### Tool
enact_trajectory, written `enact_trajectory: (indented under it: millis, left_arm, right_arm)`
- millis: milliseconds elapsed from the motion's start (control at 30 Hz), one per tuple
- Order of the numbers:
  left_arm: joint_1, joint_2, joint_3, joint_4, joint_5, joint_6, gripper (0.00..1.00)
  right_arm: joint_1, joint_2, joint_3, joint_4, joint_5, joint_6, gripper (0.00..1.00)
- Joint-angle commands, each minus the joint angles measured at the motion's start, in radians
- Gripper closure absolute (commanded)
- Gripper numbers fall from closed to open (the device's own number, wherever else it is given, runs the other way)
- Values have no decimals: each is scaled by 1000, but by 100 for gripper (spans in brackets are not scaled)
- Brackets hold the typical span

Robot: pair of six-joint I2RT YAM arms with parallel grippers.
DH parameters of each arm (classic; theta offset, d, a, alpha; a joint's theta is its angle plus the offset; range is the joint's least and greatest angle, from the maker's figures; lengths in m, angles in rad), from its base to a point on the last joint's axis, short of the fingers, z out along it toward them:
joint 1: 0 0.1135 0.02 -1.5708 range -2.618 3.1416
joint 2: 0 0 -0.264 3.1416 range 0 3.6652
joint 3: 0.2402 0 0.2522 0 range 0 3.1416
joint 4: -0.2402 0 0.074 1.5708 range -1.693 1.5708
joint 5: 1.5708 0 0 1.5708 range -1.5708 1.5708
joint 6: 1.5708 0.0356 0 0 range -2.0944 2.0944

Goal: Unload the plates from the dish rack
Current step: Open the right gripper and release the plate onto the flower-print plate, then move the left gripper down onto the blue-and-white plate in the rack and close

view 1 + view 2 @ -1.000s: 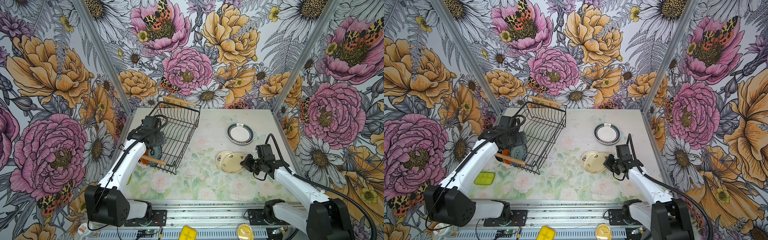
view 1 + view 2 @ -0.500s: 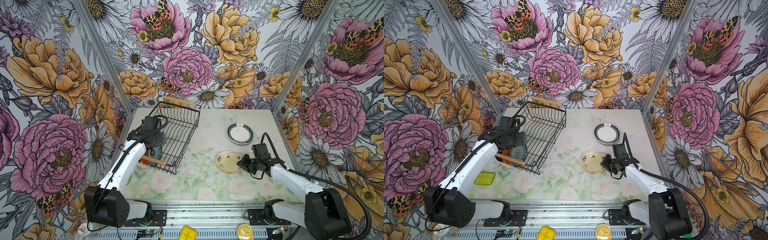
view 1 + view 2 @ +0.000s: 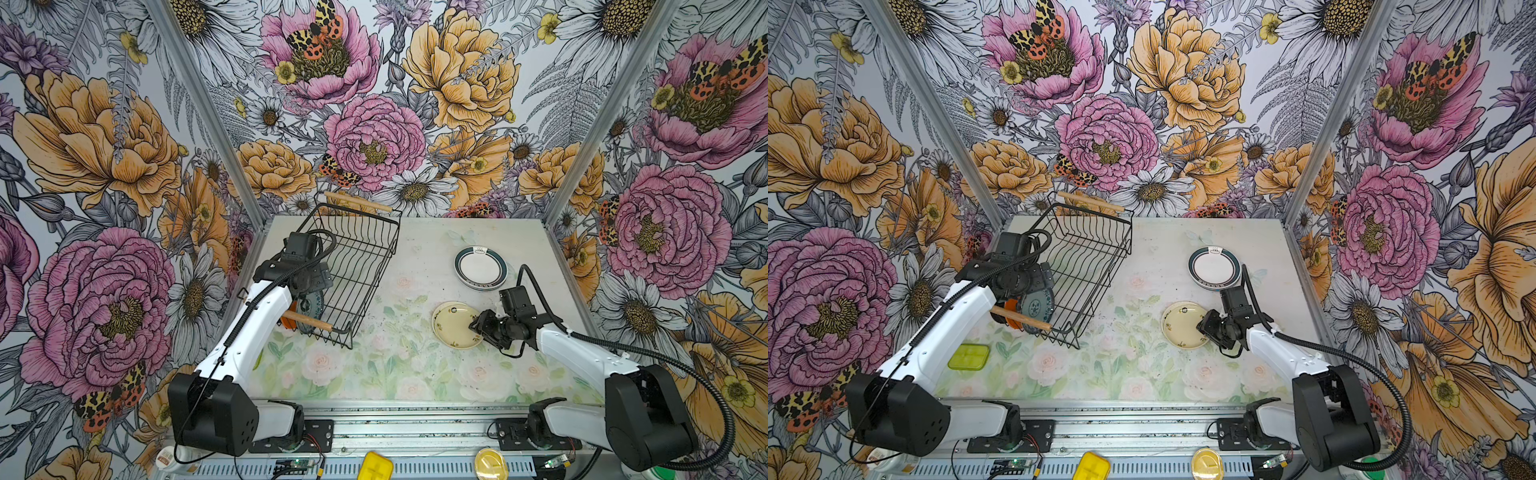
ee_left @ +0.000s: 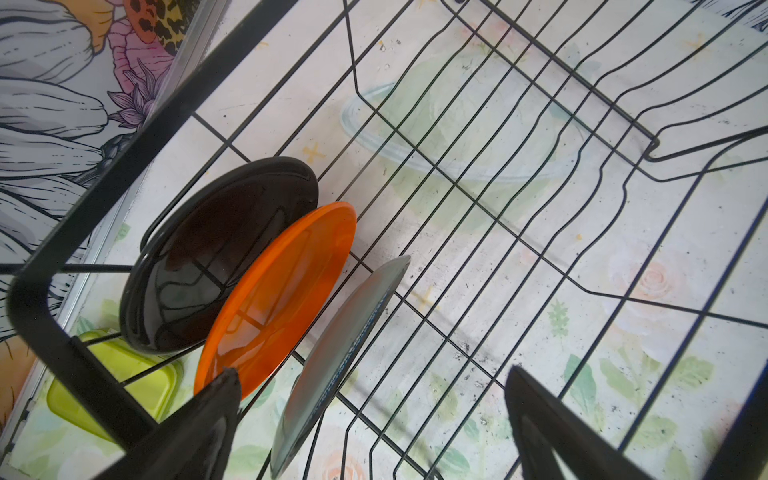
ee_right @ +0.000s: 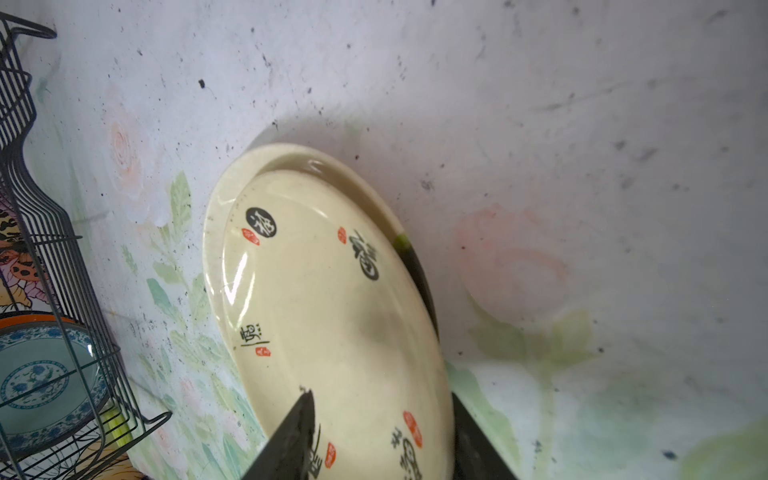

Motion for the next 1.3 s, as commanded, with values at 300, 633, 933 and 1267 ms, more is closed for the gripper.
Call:
enact_trajectory:
  millis: [300,633,933,1267]
  left_arm:
    - [3,-26,-14,25,26,20,1]
    - [9,-17,-15,27,34,21,1]
    - [27,-6,-18,23,52,23,1]
    - [54,39,-2,-28,81,50,1]
  right_arm:
    - [80,94,144,-134,201,-41,48]
    - [128,169,206,-185,279,-56,44]
    - [139,188,220,-185,289,-55,38]
    - [140,204,234,-183,289,-63,20]
